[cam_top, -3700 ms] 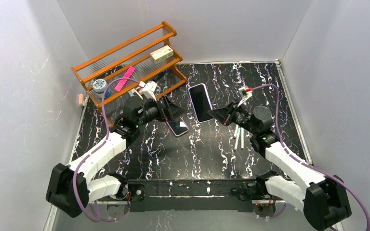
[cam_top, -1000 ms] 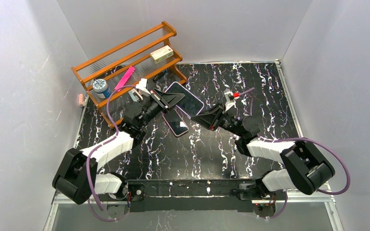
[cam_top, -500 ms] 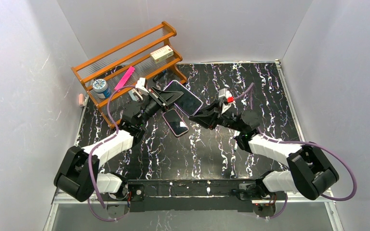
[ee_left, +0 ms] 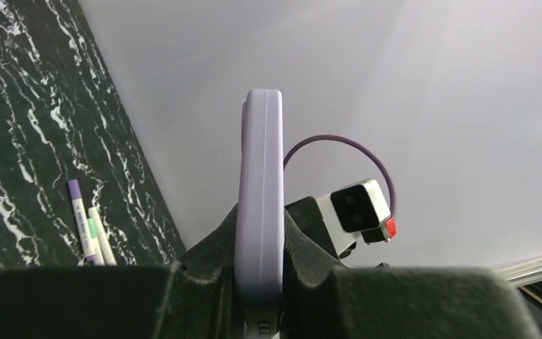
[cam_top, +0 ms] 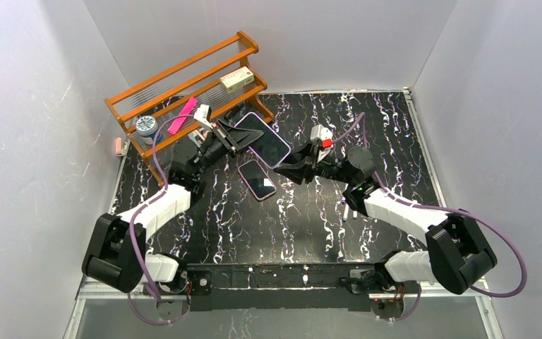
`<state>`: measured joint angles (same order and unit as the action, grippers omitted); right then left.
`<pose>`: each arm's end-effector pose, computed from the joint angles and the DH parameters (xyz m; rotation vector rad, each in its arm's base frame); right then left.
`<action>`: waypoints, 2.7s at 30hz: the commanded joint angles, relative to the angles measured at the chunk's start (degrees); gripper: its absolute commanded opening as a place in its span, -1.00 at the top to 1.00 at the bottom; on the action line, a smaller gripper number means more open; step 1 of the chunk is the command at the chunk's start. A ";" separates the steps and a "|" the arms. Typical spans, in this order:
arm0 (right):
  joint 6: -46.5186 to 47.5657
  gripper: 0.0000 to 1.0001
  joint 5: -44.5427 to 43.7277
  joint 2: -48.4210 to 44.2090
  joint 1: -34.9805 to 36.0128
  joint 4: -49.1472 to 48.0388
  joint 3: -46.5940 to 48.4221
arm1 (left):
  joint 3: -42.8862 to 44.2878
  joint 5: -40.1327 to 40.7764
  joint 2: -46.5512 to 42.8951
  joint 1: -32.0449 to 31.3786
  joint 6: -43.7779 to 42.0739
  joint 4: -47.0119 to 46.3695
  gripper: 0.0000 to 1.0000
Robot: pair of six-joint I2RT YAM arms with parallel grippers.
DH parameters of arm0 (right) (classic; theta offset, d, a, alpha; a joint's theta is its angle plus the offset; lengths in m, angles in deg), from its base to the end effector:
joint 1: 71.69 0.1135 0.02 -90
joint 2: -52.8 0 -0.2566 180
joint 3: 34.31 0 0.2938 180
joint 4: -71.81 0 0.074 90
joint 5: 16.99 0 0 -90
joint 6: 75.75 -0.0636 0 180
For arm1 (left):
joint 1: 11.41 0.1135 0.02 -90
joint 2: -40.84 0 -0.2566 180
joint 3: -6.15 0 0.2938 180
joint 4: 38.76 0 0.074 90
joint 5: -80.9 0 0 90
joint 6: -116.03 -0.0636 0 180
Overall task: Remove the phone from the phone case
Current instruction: Remove the phone case from the phone.
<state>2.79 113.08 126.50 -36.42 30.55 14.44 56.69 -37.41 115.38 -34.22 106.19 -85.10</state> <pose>0.2475 0.2252 0.2703 -0.8882 1.1427 1.1244 0.3019 -0.1597 0.2907 -0.2049 1.4481 -1.8130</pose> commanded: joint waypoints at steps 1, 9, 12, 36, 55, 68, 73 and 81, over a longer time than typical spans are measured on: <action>2.30 -0.06 -3.17 -2.06 -0.71 0.52 0.12 | 4.26 -12.85 1.55 4.97 -2.89 0.08 1.00; 4.33 -0.47 1.39 -6.98 -1.72 10.09 -2.09 | 8.84 -22.35 3.71 6.54 -14.15 6.71 1.00; 7.24 -0.47 4.27 -7.65 -1.78 15.93 -0.24 | 9.05 -24.60 2.95 6.49 -18.38 9.41 1.00; 17.78 0.12 20.08 0.29 -1.85 34.17 13.37 | 9.87 -30.72 -3.86 3.25 -31.02 18.08 1.00; 28.21 0.74 25.80 1.90 -1.18 45.33 16.95 | 9.81 -28.97 -5.34 1.11 -26.39 18.67 1.00; 39.01 0.97 17.11 3.44 3.51 56.00 21.88 | 10.99 -31.72 -7.57 0.75 -22.79 18.67 1.00; 39.74 0.97 15.34 2.42 4.18 54.69 21.63 | 10.51 -32.65 -7.91 0.13 -21.97 18.76 1.00; 41.86 0.97 13.35 1.72 4.53 54.64 22.36 | 10.80 -34.31 -8.86 -0.62 -19.94 18.75 1.00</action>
<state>38.78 132.93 127.52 -33.47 87.40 34.40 64.21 -69.80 110.27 -31.95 77.76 -62.53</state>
